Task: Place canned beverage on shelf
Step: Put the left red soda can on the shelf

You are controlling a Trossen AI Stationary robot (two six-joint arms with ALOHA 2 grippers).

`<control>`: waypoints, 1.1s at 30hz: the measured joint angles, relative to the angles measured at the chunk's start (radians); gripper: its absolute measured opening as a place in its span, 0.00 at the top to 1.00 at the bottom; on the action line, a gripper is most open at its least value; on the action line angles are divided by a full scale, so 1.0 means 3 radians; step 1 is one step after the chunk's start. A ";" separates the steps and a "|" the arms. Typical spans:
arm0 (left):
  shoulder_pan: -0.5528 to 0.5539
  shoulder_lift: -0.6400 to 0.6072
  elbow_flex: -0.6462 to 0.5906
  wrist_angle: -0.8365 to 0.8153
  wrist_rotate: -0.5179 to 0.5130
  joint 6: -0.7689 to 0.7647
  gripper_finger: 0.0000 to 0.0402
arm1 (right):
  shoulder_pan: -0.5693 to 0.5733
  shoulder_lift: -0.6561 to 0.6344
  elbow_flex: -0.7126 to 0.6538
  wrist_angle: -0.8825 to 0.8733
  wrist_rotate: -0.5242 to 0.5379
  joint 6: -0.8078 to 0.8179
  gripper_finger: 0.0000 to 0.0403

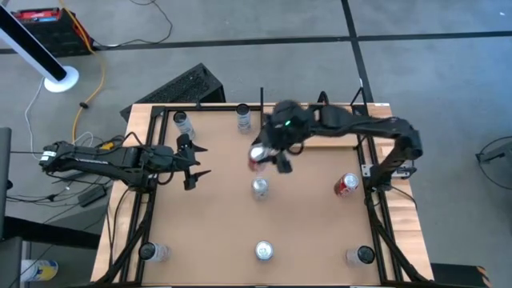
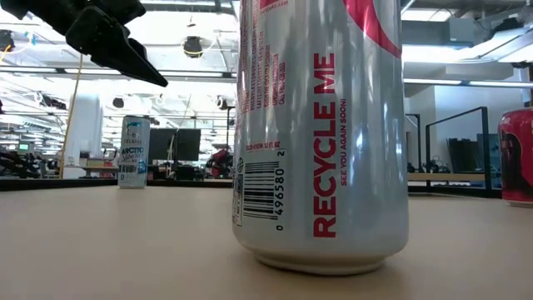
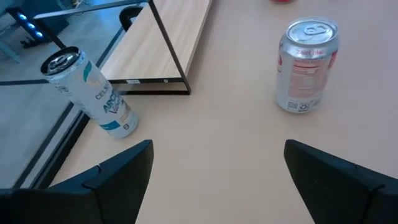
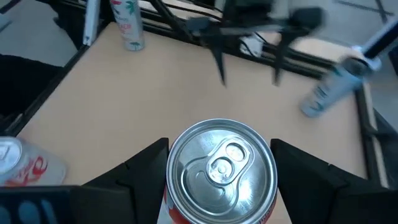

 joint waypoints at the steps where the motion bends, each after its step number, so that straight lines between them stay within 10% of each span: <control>1: 0.0000 0.0000 0.0000 -0.0002 0.0009 0.0000 0.14 | -0.0058 -0.0059 0.0000 -0.0095 0.0001 0.0001 0.31; 18: 0.0000 0.0000 0.0000 0.0010 0.0022 -0.0140 0.14 | -0.1622 -0.0405 -0.1371 0.0867 -0.0433 -0.0362 0.31; 33: 0.0019 0.0000 0.0000 0.0037 -0.0094 -0.0354 0.14 | -0.2375 0.0495 -0.0956 0.1154 -0.1071 -0.0862 0.31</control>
